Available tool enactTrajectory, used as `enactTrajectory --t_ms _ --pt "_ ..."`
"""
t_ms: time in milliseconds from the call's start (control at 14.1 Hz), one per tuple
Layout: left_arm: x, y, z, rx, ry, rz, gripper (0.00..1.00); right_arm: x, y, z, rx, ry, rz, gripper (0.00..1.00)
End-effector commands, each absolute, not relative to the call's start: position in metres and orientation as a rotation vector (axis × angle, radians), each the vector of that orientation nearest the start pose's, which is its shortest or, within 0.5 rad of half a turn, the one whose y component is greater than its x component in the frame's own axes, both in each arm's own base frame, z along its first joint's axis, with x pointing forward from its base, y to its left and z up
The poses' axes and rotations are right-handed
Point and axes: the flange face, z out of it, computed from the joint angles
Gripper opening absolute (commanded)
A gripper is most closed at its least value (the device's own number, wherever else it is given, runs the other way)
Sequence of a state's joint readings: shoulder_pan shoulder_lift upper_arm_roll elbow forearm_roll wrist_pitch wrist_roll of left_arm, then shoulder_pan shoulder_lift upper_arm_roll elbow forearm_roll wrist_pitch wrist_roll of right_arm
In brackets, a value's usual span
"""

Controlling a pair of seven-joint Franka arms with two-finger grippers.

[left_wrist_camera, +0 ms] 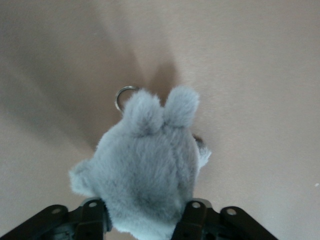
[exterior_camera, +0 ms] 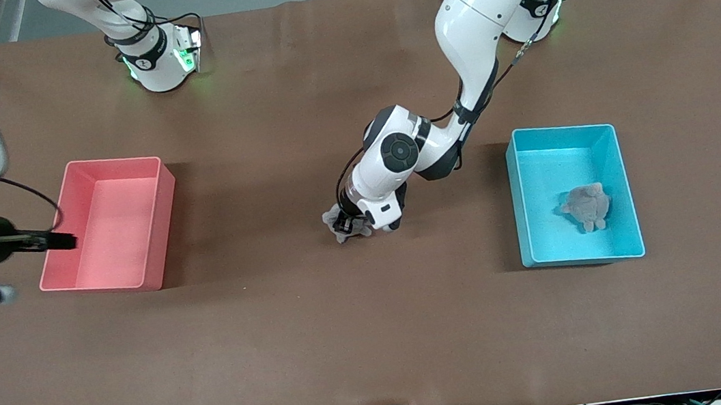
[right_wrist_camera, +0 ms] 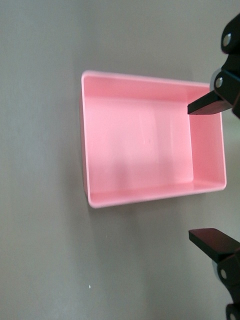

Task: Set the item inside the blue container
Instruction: 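Grasp the second plush with the left gripper while the right gripper withdraws, then carry the second plush into the blue box with the left gripper and release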

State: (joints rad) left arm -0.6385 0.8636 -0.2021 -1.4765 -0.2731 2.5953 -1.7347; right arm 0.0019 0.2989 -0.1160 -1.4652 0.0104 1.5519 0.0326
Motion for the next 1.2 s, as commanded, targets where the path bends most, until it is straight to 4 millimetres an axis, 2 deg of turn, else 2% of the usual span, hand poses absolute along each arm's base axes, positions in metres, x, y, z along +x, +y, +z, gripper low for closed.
enactTrajectory --t_ms 0,142,213,283,425,567,780,850,921,1063,1134 --pt "0.528 -0.523 0.223 -2.875 -1.91 0.34 0.0 0.609 -0.066 0.518 -3.145 0.218 0.333 1.0" --pt "0.544 -0.503 0.269 -2.859 -1.872 0.276 0.0 0.607 -0.07 0.523 -3.138 0.247 0.366 1.0" --pt "0.553 -0.488 0.304 -2.856 -1.849 0.236 0.0 0.607 -0.076 0.521 -3.134 0.264 0.366 1.0" --pt "0.562 -0.466 0.333 -2.851 -1.796 0.195 0.0 0.608 -0.076 0.522 -3.136 0.255 0.362 1.0" --pt "0.58 -0.409 0.386 -2.885 -1.628 0.193 0.0 0.613 -0.072 0.553 -3.151 0.246 0.271 1.0" --pt "0.589 -0.364 0.417 -2.945 -1.423 0.218 0.0 0.612 -0.075 0.557 -3.136 0.249 0.269 1.0" --pt "0.6 -0.262 0.425 -2.977 -1.209 0.268 0.0 0.612 -0.058 0.56 -3.131 0.22 0.277 1.0" --pt "0.604 -0.218 0.419 -2.996 -1.122 0.27 0.0 0.609 -0.053 0.556 -3.127 0.208 0.329 1.0" --pt "0.604 -0.184 0.407 -3.014 -1.025 0.289 0.0 0.607 -0.054 0.555 -3.122 0.212 0.356 1.0" --pt "0.607 -0.119 0.381 -3.013 -0.905 0.326 0.0 0.607 -0.055 0.555 -3.123 0.217 0.356 1.0" --pt "0.608 -0.094 0.366 -3.009 -0.883 0.357 0.0 0.607 -0.055 0.556 -3.125 0.218 0.354 1.0"
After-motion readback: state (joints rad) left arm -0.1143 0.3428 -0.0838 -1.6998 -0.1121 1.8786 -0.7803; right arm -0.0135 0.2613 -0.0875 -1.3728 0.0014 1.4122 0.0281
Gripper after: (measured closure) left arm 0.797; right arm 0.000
